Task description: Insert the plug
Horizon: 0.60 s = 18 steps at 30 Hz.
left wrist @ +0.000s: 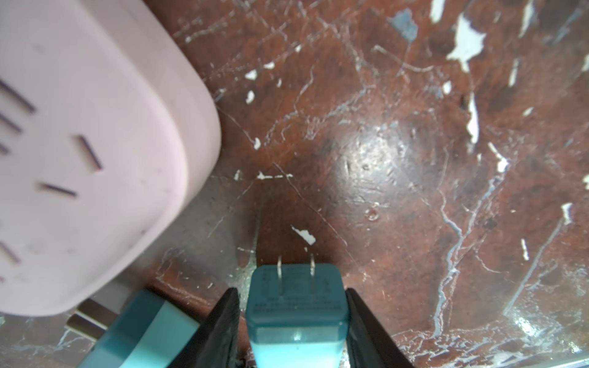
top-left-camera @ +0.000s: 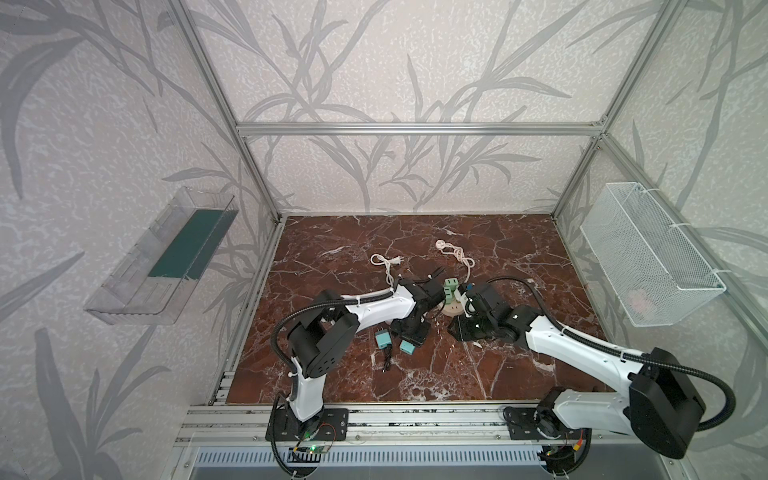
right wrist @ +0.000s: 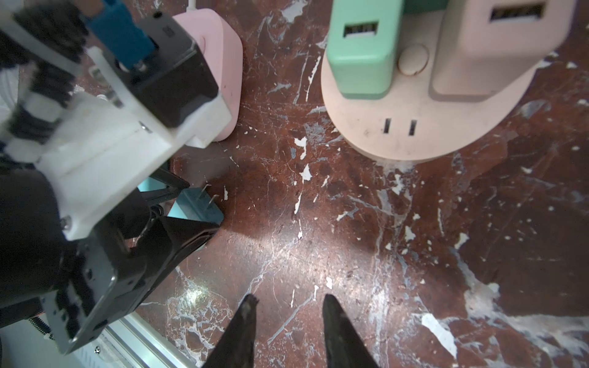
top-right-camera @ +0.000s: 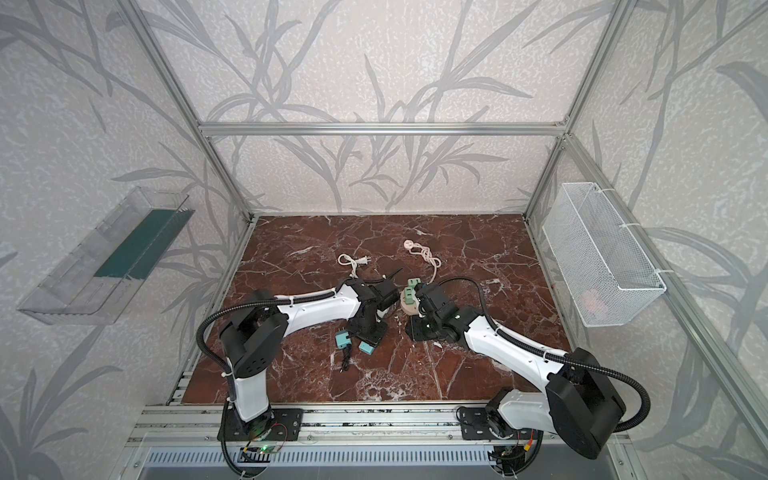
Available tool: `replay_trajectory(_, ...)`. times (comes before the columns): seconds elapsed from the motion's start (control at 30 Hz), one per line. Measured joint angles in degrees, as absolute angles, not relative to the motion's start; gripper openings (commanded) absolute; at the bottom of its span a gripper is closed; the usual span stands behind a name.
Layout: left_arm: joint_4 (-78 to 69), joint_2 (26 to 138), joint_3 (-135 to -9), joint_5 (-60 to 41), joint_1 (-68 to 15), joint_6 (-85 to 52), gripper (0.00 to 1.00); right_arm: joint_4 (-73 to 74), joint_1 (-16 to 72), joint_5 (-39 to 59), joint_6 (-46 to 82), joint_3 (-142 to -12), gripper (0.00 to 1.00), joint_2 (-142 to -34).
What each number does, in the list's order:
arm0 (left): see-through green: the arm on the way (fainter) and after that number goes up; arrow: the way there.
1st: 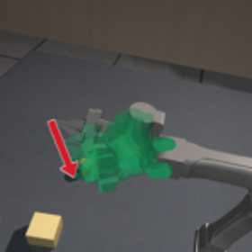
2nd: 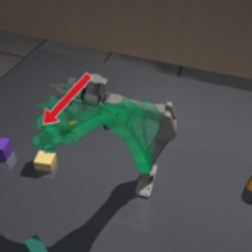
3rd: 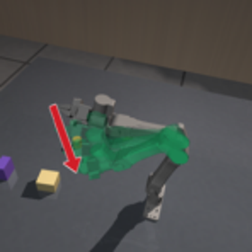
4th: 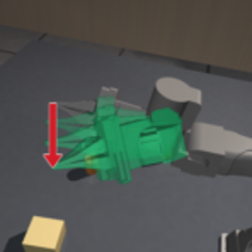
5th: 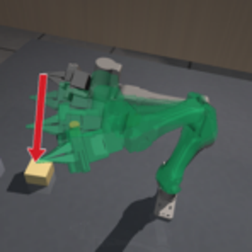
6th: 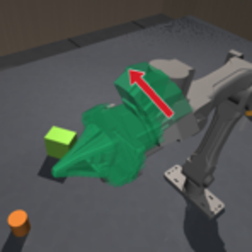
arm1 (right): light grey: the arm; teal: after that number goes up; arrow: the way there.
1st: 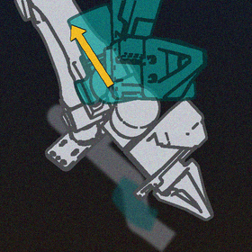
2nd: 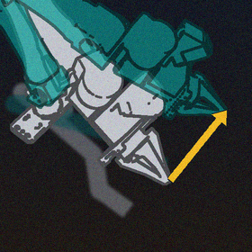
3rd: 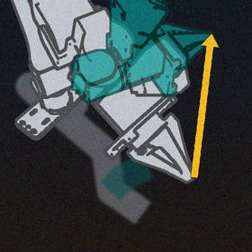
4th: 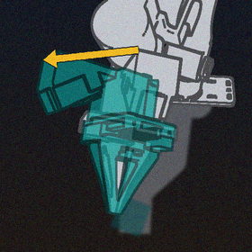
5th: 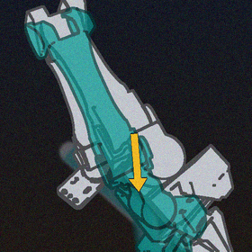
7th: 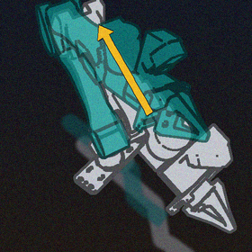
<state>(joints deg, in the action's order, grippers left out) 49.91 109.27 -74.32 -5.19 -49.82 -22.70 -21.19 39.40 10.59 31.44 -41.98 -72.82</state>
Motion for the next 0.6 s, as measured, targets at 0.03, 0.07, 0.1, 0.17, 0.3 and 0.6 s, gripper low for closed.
replay_trajectory(0.03, 49.9, 109.3, -74.3, -5.2, -49.8, -22.7, 0.51, -21.2, 39.4, 10.6, 31.4, -42.0, 0.36, -72.8)
replay_trajectory(0.07, 49.9, 109.3, -74.3, -5.2, -49.8, -22.7, 0.51, -21.2, 39.4, 10.6, 31.4, -42.0, 0.36, -72.8)
replay_trajectory(0.1, 49.9, 109.3, -74.3, -5.2, -49.8, -22.7, 0.51, -21.2, 39.4, 10.6, 31.4, -42.0, 0.36, -72.8)
replay_trajectory(0.17, 49.9, 109.4, -74.3, -5.2, -49.8, -22.7, 0.51, -21.2, 39.4, 10.6, 31.4, -42.0, 0.36, -72.9)
replay_trajectory(0.3, 50.0, 110.0, -74.7, -5.1, -49.8, -22.9, 0.51, -21.1, 39.4, 10.6, 31.2, -42.0, 0.36, -73.3)
replay_trajectory(0.6, 50.6, 110.2, -74.8, -4.3, -50.0, -23.7, 0.19, -20.9, 39.1, 11.0, 30.6, -42.0, 0.36, -74.3)
